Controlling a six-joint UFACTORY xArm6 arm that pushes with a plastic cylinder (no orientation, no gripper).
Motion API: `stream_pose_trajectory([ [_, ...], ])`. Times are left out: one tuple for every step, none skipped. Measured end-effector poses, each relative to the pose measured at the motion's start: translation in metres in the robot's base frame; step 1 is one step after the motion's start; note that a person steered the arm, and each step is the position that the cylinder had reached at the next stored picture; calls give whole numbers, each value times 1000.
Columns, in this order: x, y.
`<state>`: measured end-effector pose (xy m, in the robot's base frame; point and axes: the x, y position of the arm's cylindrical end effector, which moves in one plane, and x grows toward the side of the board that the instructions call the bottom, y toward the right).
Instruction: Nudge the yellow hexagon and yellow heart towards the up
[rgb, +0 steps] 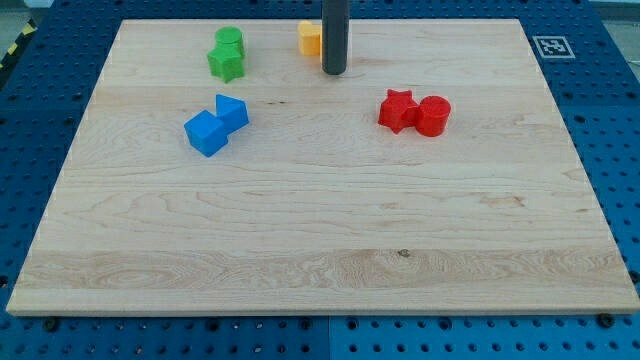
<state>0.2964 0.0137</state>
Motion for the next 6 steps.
stream_pose_trajectory([
  [-6, -10],
  [-6, -13],
  [-5, -13],
  [3, -1],
  [12, 17],
  [12, 18],
])
